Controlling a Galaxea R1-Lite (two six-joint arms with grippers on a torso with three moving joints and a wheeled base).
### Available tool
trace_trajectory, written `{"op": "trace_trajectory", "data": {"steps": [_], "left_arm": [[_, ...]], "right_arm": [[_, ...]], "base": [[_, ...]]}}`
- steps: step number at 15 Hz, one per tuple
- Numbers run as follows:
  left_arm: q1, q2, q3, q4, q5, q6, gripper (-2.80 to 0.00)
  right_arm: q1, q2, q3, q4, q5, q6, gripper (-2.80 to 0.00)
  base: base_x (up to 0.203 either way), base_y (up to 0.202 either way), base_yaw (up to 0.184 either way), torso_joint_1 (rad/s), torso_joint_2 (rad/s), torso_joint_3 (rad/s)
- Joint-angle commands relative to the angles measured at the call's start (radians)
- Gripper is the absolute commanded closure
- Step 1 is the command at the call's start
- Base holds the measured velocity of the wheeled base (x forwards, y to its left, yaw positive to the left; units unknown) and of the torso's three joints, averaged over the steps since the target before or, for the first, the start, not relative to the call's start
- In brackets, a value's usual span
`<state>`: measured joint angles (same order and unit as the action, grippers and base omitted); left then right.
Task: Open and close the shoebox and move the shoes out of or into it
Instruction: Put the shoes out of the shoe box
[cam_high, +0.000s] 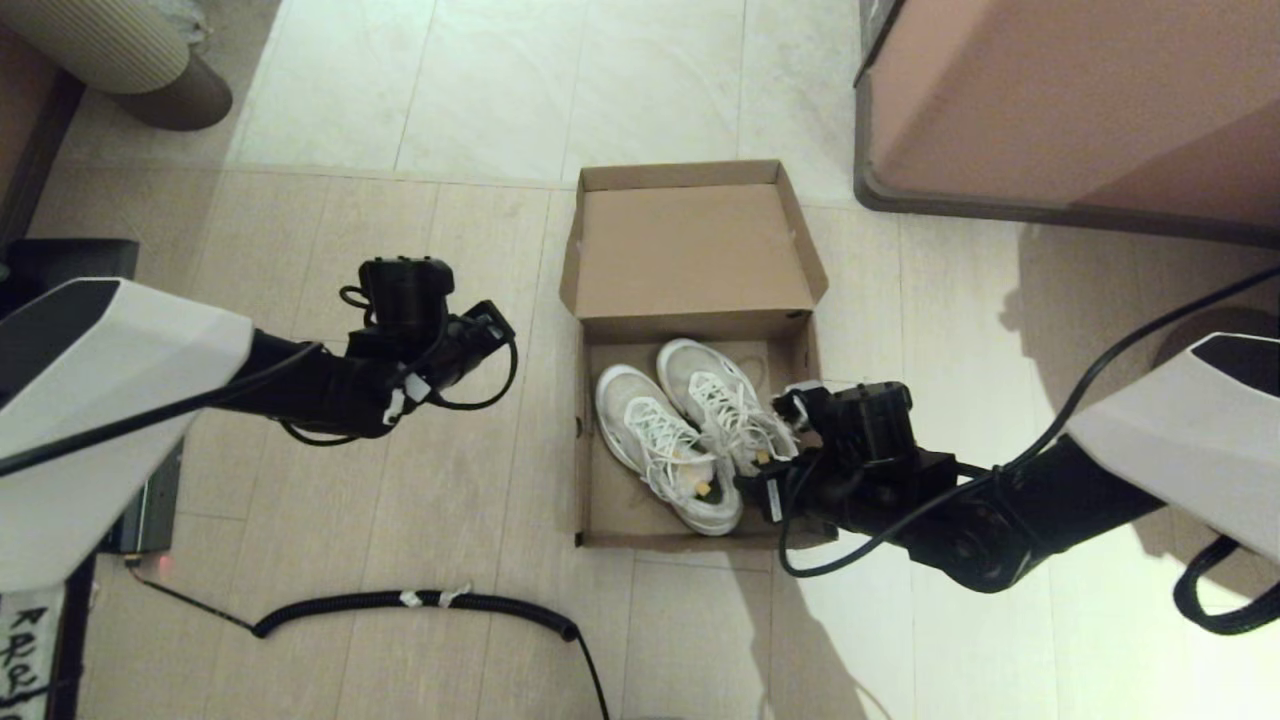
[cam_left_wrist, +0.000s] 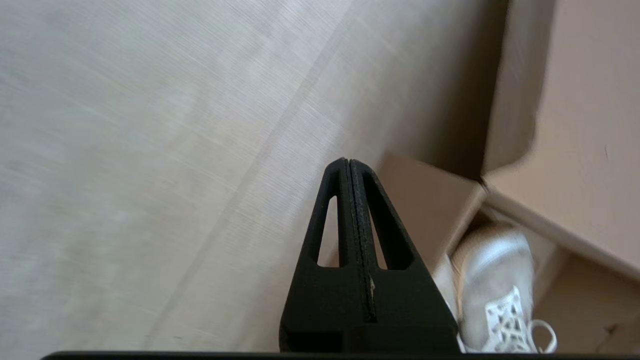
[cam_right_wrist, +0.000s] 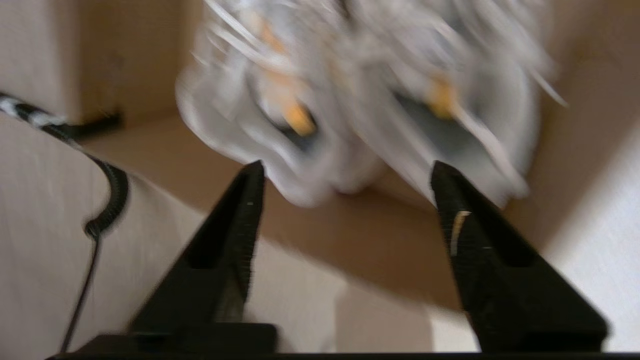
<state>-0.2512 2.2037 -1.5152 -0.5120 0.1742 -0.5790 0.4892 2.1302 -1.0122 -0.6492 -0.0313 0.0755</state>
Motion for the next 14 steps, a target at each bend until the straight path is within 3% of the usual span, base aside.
{"op": "trace_trajectory", "data": {"steps": [1,5,8,12,13,14], "left_arm": [[0.034,-0.026,0.017,-0.011,0.001,-0.005,0.00],[0.062,-0.053,0.091,-0.077,0.000,-0.009,0.00],[0.087,-0.073,0.147,-0.107,-0.002,-0.010,0.00],[0.087,-0.113,0.216,-0.154,-0.001,-0.009,0.00],[0.087,-0.129,0.227,-0.155,-0.001,-0.009,0.00],[0.089,-0.140,0.242,-0.155,-0.001,-0.009,0.00]], "right_arm": [[0.017,0.089,-0.064,-0.007,-0.003,-0.017,-2.80],[0.019,0.202,-0.233,0.012,-0.050,-0.085,-2.80],[0.019,0.260,-0.282,0.022,-0.115,-0.134,-2.80],[0.020,0.326,-0.392,0.024,-0.151,-0.142,-2.80],[0.020,0.344,-0.415,0.025,-0.152,-0.143,0.00],[0.021,0.356,-0.430,0.025,-0.152,-0.143,0.00]], "base": [[0.000,0.000,0.000,0.000,0.00,0.000],[0.000,0.000,0.000,0.000,0.00,0.000],[0.000,0.000,0.000,0.000,0.00,0.000],[0.000,0.000,0.000,0.000,0.00,0.000],[0.000,0.000,0.000,0.000,0.00,0.000],[0.000,0.000,0.000,0.000,0.00,0.000]]}}
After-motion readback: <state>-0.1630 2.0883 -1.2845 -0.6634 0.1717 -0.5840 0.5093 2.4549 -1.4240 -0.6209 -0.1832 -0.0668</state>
